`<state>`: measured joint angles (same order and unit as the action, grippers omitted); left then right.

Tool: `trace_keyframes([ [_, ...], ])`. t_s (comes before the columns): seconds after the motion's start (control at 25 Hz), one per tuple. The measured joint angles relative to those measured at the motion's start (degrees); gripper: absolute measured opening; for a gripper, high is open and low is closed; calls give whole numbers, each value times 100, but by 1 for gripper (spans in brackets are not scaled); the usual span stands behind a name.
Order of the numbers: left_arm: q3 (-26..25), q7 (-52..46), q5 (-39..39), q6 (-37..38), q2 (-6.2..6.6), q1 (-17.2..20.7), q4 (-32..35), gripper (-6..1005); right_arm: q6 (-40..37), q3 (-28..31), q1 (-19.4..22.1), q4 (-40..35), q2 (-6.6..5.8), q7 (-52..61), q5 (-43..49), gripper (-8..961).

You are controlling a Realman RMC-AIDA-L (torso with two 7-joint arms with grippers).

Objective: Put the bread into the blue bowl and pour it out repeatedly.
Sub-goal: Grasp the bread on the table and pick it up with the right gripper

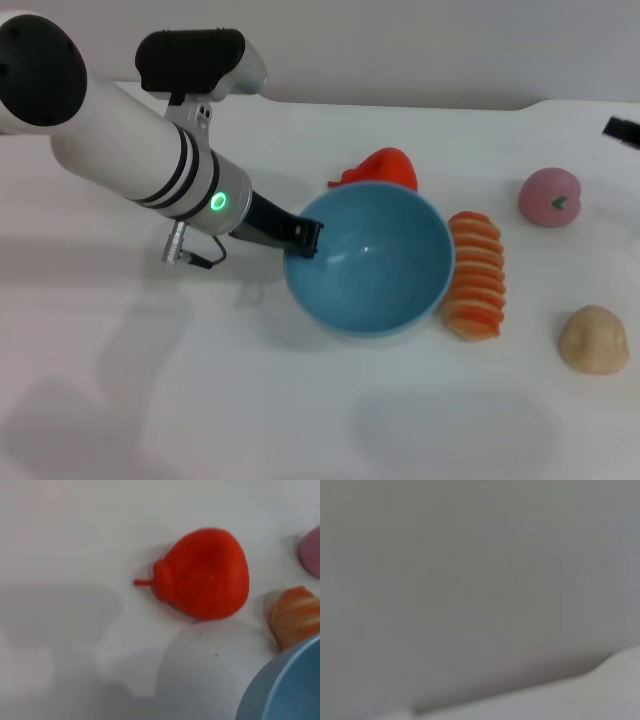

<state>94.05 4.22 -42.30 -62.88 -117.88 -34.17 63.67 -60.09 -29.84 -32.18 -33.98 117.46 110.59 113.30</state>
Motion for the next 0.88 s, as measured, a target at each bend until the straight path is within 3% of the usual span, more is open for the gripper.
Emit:
trace_keyframes([
  [0.2, -1, 24, 2, 134, 2, -13, -16, -2, -1401, 36, -250, -951, -136, 1224, 1504, 401],
  [0.4, -2, 31, 10, 268, 12, -15, -20, -2, -2327, 0, -937, -1131, -329, 1877, 3290, 401],
  [0.64, -47, 34, 12, 335, 12, -19, -22, -1, -2294, -630, -1240, -808, -340, 1968, 3528, 401],
  [0.88, -75, 35, 11, 378, 11, -29, -22, -1, -1736, -1104, -1475, -118, -219, 1989, 3551, 401],
])
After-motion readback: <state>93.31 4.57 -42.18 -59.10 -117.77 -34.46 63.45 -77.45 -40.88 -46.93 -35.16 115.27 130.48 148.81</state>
